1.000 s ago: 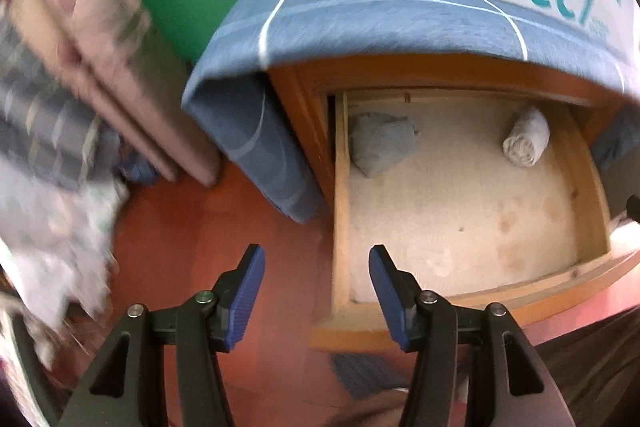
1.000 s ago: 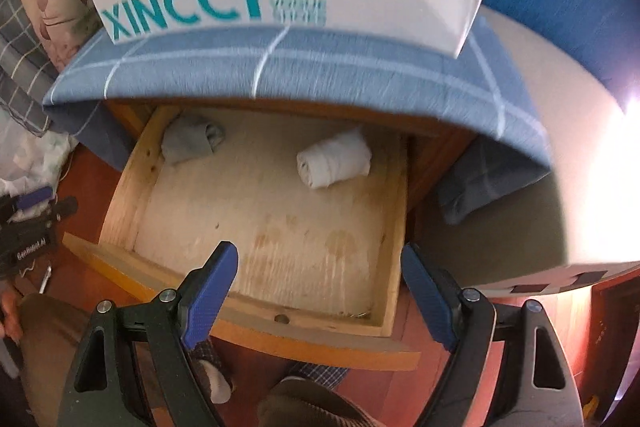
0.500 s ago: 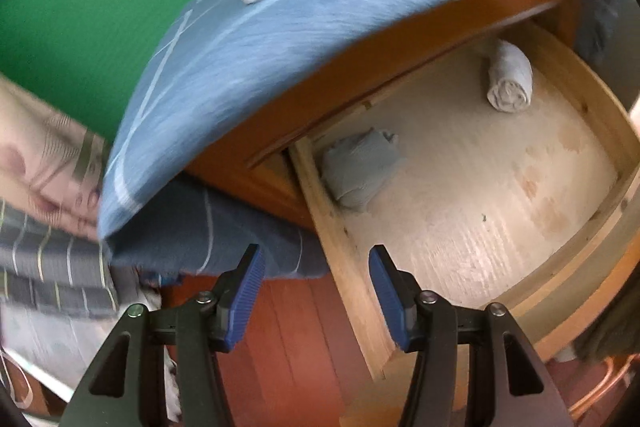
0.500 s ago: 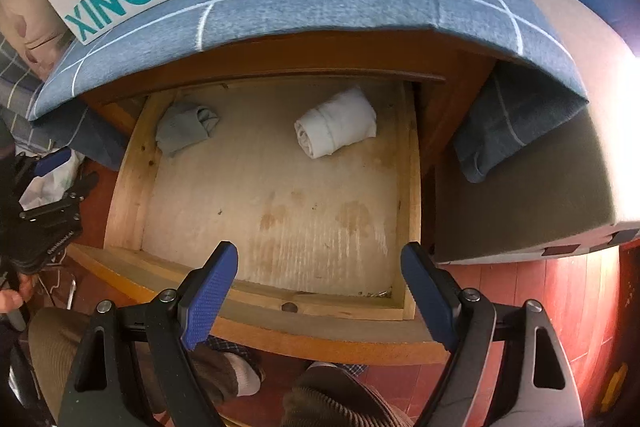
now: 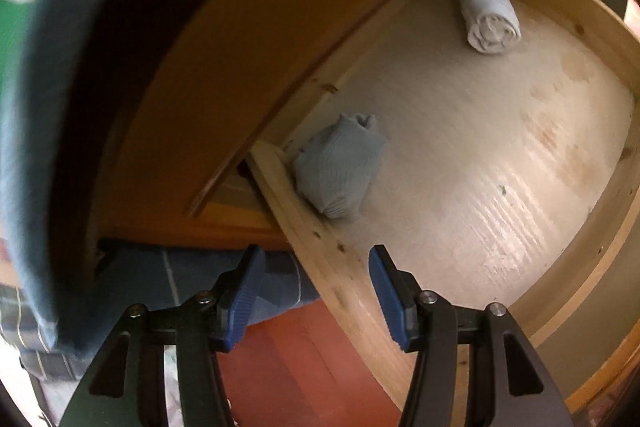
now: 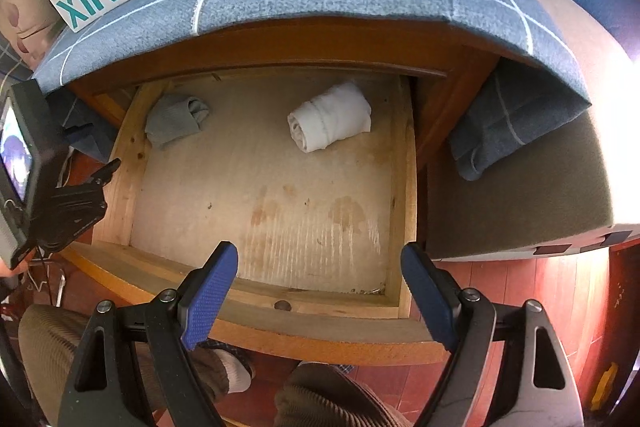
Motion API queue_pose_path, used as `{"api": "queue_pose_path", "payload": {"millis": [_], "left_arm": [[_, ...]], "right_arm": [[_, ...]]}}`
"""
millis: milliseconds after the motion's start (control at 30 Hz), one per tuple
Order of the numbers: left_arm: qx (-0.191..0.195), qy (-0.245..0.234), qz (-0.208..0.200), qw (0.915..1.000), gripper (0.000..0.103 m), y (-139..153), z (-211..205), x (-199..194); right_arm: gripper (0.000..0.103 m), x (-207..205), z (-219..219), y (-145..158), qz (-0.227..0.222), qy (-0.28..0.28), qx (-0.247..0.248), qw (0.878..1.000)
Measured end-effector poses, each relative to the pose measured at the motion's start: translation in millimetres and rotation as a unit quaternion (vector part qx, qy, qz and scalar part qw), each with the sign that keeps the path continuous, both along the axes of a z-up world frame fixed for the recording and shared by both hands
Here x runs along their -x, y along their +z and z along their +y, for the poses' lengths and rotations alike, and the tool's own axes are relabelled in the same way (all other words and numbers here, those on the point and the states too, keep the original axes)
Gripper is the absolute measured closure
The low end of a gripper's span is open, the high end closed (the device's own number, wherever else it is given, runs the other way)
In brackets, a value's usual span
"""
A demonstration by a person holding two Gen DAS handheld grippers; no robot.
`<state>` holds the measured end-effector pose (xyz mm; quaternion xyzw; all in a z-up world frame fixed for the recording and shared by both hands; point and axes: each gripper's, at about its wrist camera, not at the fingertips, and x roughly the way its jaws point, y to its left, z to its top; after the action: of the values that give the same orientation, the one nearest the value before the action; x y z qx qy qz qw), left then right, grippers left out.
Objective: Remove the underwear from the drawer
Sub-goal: 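Lower the left gripper into the drawer toward the grey sock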
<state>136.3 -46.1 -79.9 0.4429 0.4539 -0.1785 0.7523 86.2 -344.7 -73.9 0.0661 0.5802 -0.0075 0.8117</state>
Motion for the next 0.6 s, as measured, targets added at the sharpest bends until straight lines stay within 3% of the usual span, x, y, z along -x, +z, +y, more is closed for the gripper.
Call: {"api": "queue_pose_path", "payload": {"millis": [200,600], "left_arm": [[-0.033,-0.037,-0.018,0.9986,0.047,-15.1,-10.6,-2.7],[-0.040,-0.049,-0.007,0.9980,0.048,-25.6,-12.6,-17.6]], "right_arm": [[0.022,-1.2,-0.3,-1.5,0.004,0.001,-0.004,1.000],[0.022,-0.7,-8.3,-3.5,0.011,-0.023,-0.014,1.000]]}}
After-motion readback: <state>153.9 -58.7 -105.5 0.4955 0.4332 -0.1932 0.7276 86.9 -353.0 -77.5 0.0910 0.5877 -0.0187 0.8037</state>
